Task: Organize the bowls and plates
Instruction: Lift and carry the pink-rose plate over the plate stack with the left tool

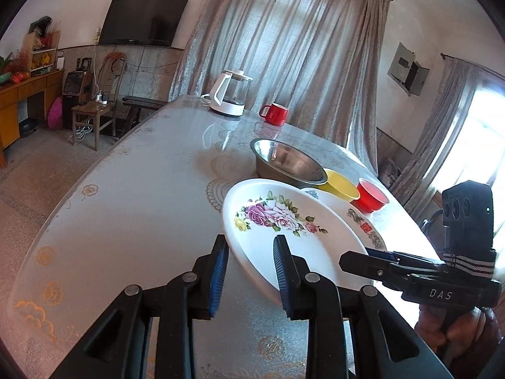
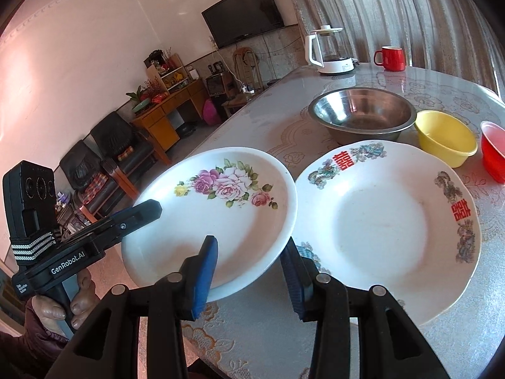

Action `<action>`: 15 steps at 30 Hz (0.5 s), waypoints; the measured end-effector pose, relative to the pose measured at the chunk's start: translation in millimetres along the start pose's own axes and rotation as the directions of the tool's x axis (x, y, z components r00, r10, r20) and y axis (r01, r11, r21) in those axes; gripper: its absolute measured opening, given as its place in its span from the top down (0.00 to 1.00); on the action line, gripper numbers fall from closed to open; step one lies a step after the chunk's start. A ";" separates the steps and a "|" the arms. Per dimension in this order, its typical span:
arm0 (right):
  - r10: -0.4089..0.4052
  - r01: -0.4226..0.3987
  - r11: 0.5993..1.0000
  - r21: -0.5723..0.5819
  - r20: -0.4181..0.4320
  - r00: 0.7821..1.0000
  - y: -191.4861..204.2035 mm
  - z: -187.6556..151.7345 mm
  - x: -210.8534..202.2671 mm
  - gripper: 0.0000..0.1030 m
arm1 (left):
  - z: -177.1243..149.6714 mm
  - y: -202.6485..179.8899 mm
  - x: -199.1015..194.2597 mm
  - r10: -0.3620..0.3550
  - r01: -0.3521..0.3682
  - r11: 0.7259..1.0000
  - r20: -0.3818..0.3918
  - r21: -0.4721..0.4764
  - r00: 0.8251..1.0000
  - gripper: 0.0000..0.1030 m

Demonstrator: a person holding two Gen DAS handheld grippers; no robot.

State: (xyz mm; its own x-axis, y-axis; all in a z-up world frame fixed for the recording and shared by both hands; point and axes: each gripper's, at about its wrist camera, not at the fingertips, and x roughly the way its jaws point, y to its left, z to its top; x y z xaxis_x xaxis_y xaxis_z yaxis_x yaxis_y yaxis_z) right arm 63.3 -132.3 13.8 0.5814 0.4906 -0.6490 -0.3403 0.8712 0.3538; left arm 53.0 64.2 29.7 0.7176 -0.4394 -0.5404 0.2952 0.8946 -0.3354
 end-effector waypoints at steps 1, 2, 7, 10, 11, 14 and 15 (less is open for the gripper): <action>-0.009 0.009 1.000 0.010 0.009 1.000 -5.0 0.1 -4.4 0.60 | 1.6 -4.5 3.8 -0.013 0.013 1.000 -0.006 0.005 1.000 0.72; -0.020 0.019 1.000 0.021 0.016 1.000 -9.9 0.1 -9.0 0.60 | 3.5 -10.2 7.8 -0.026 0.026 1.000 -0.013 0.011 1.000 0.72; -0.074 0.070 0.993 0.091 0.044 0.996 -37.1 -0.9 -28.8 0.60 | 7.8 -39.4 27.9 -0.072 0.074 0.996 -0.041 0.054 0.997 0.70; -0.111 0.104 0.987 0.122 0.057 0.992 -51.4 -2.7 -38.3 0.60 | 9.4 -53.1 39.8 -0.102 0.106 0.992 -0.061 0.065 0.993 0.70; -0.121 0.113 0.985 0.134 0.060 0.991 -56.1 -3.2 -41.1 0.60 | 10.1 -57.4 44.2 -0.110 0.114 0.991 -0.070 0.070 0.992 0.70; -0.151 0.139 0.976 0.169 0.064 0.986 -70.4 -4.1 -48.2 0.60 | 10.8 -68.1 58.4 -0.126 0.134 0.988 -0.101 0.077 0.987 0.70; -0.162 0.148 0.973 0.180 0.063 0.985 -75.2 -4.2 -49.2 0.60 | 10.8 -70.8 63.8 -0.129 0.138 0.988 -0.116 0.075 0.985 0.70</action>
State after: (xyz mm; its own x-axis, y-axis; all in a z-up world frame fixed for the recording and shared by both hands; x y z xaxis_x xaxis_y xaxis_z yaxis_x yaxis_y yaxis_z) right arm 57.2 -222.0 16.4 0.6745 0.3432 -0.6537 -0.1120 0.9227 0.3689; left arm 84.7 -26.2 27.2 0.5955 -0.5577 -0.5782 0.4380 0.8288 -0.3483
